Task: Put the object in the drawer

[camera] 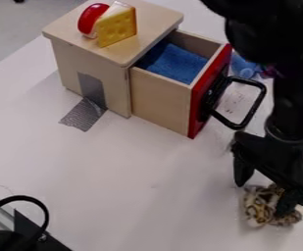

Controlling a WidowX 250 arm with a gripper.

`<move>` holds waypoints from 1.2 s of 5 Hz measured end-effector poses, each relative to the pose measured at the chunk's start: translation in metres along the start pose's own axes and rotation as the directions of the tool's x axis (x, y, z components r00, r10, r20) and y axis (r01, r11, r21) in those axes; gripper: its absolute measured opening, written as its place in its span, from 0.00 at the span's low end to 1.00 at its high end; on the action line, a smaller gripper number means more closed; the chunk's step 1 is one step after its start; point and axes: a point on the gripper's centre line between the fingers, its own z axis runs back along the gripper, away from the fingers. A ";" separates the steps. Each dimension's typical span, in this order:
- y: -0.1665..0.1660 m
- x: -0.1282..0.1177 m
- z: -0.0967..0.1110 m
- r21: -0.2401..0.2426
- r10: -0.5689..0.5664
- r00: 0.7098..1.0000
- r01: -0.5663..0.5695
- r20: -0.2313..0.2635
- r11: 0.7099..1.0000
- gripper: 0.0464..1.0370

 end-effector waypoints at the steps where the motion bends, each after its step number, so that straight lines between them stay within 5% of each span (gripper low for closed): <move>1: -0.007 0.002 -0.011 -0.018 -0.011 1.000 0.010 -0.026 1.000 0.93; 3: -0.021 -0.005 -0.009 -0.004 -0.055 0.998 0.055 -0.033 0.998 0.46; 4: -0.005 -0.016 0.010 0.073 -0.038 0.998 0.042 -0.051 0.996 0.33; 6: 0.039 -0.018 0.099 0.129 0.085 0.992 -0.097 0.091 0.987 0.26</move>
